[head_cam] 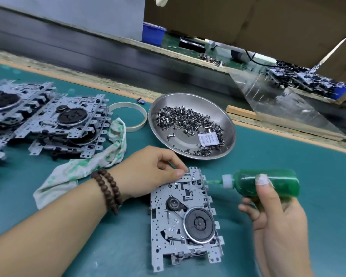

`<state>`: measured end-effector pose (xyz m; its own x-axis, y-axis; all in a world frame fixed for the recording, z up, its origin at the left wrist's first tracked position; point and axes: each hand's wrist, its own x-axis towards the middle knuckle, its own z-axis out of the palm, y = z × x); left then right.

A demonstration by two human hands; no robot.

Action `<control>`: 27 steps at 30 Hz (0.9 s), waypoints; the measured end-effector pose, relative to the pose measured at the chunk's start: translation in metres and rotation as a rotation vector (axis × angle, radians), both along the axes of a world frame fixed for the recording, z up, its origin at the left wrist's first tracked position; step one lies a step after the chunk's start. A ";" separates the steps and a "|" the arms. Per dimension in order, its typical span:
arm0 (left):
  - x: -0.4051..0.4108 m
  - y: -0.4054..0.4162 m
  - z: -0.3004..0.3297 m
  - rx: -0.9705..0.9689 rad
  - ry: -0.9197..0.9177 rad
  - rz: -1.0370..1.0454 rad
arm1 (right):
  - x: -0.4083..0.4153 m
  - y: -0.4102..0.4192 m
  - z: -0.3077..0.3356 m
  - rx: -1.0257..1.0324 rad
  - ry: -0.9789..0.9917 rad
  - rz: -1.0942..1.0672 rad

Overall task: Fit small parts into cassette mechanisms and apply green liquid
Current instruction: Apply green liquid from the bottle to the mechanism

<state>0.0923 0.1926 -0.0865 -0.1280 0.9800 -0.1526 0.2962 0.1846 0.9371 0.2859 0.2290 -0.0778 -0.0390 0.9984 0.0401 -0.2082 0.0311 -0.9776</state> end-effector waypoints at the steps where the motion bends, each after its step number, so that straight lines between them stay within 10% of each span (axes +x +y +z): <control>1: 0.000 0.000 0.000 -0.002 0.007 0.001 | 0.000 0.001 -0.001 0.003 -0.011 -0.008; 27: 0.002 0.001 0.000 -0.004 0.044 0.018 | 0.001 0.003 -0.009 0.017 -0.052 0.033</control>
